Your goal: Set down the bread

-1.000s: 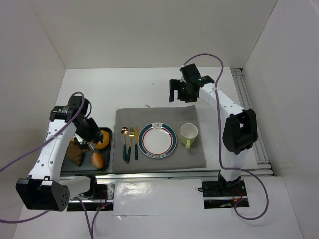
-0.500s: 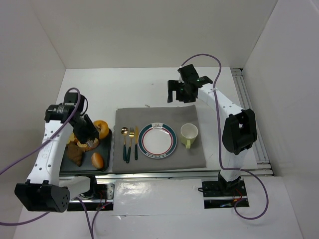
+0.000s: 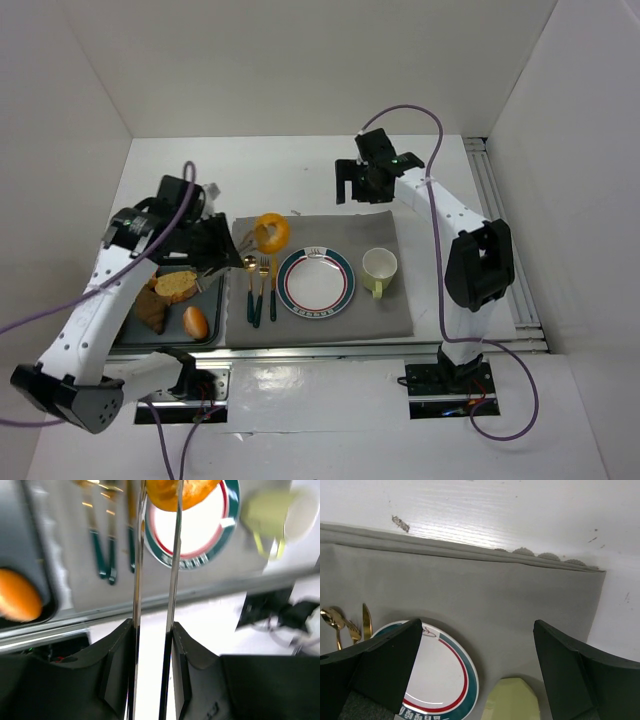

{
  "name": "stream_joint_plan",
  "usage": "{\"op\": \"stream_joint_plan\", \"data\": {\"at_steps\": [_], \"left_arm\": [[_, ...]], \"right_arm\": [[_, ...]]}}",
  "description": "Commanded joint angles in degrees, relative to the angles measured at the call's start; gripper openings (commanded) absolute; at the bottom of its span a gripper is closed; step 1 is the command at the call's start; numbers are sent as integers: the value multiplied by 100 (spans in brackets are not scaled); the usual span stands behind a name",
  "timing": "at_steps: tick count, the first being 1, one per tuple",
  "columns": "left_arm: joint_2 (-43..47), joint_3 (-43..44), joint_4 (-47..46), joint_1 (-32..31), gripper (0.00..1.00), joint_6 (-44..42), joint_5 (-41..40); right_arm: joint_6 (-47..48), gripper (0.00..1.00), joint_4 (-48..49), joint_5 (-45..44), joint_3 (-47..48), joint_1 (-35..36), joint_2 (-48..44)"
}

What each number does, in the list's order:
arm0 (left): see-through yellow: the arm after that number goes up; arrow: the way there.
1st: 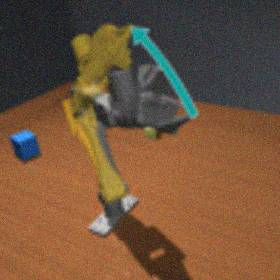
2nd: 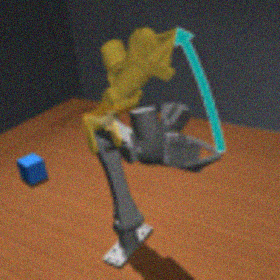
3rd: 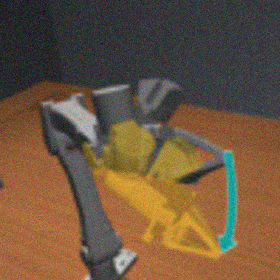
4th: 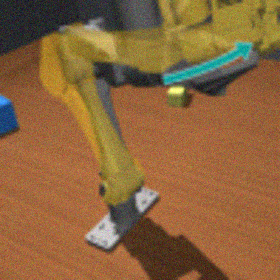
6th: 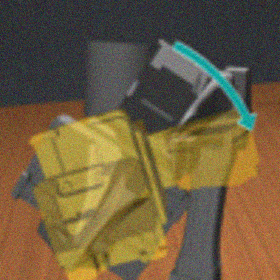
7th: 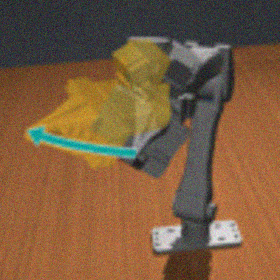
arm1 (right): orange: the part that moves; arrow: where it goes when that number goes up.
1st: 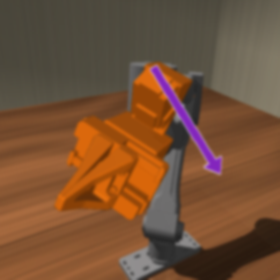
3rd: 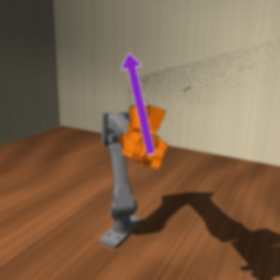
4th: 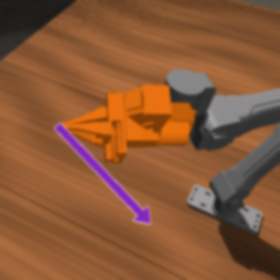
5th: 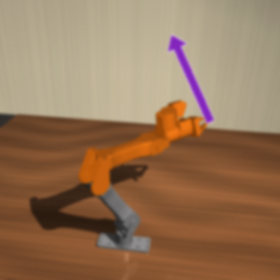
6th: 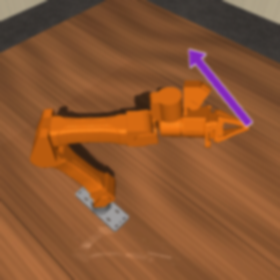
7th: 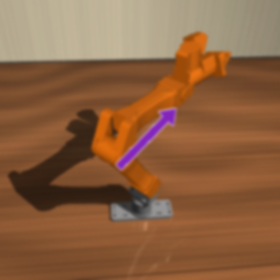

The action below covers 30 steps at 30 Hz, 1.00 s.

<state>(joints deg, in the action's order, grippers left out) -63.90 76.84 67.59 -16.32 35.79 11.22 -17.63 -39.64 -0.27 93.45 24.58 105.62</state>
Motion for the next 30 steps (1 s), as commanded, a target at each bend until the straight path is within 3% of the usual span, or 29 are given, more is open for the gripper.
{"op": "stream_joint_plan", "data": {"at_steps": [1,4,9,12,17,24,30], "left_arm": [[-438,-72,-598,-749,22,-11,285],[-553,-143,-992,-944,29,-11,459],[-913,-406,-1371,-1345,29,-20,653],[-1282,-346,-1372,-2039,29,147,232],[-1827,-170,-1372,-2534,29,358,-164],[-1942,94,-1091,-2605,59,368,-393],[-1942,639,-678,-2605,62,262,-515]], "right_arm": [[58,99,176,-377,86,-75,-401],[58,99,324,-377,-160,-190,-639],[5,99,387,-369,-415,-392,-815],[5,99,334,-368,-415,-445,-815],[5,99,334,-263,-302,-498,-702],[58,99,272,-211,-292,-498,-648],[58,99,272,-157,-292,-498,-596]]}}
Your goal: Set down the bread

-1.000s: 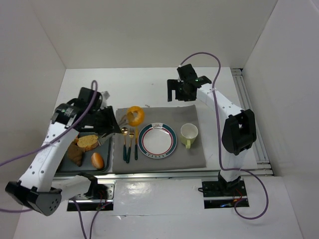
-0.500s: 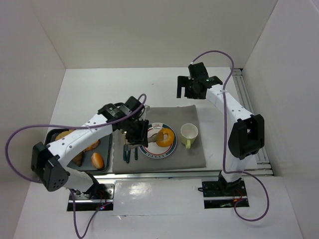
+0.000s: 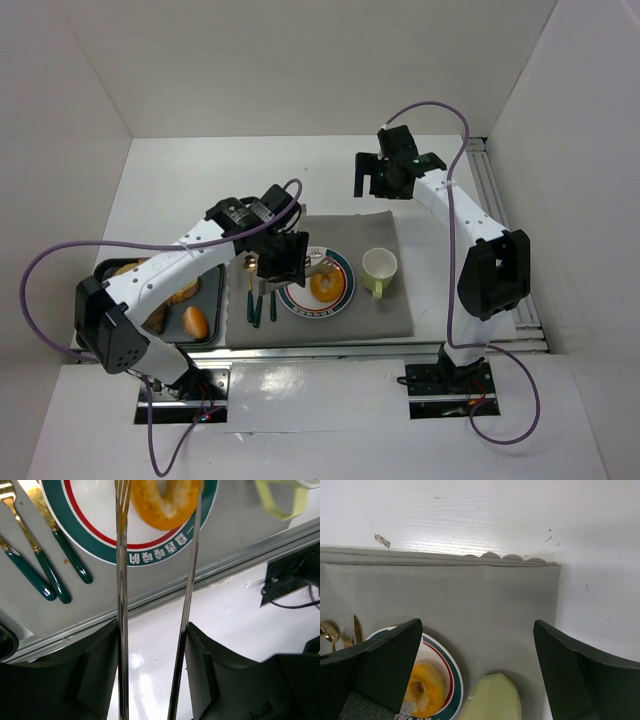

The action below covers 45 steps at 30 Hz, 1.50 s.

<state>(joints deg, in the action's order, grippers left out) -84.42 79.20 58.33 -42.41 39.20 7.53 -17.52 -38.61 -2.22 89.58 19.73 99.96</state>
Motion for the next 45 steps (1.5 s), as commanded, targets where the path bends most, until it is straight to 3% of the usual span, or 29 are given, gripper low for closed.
{"op": "stream_joint_plan", "data": {"at_steps": [1,4,7,10,11,17,19,24,29,37,45], "left_arm": [[110,560,389,5,63,-79,-147],[57,903,627,66,62,-79,-348],[118,1211,1066,548,60,-10,-734],[347,1081,1681,1645,55,402,-1428],[548,967,1769,2362,55,465,-1525],[1086,201,1585,4606,56,17,-1990],[1086,79,1585,4960,56,79,-2510],[1086,-343,990,5918,56,-70,-2440],[674,-344,926,6026,59,-676,-2687],[577,-572,627,6078,60,-1037,-1843],[515,-704,689,6026,60,-897,-1956]], "right_arm": [[47,99,222,37,95,-13,-29],[47,99,222,90,147,-13,23],[47,99,222,90,209,-13,76],[47,99,222,143,262,-13,76],[47,99,222,143,262,-13,128],[47,99,275,300,262,-13,129],[47,99,327,520,262,-13,129],[-6,99,328,705,270,-65,181],[47,99,134,705,577,-65,321],[47,99,-147,653,1184,110,673],[47,99,-402,538,1466,348,849]]}}
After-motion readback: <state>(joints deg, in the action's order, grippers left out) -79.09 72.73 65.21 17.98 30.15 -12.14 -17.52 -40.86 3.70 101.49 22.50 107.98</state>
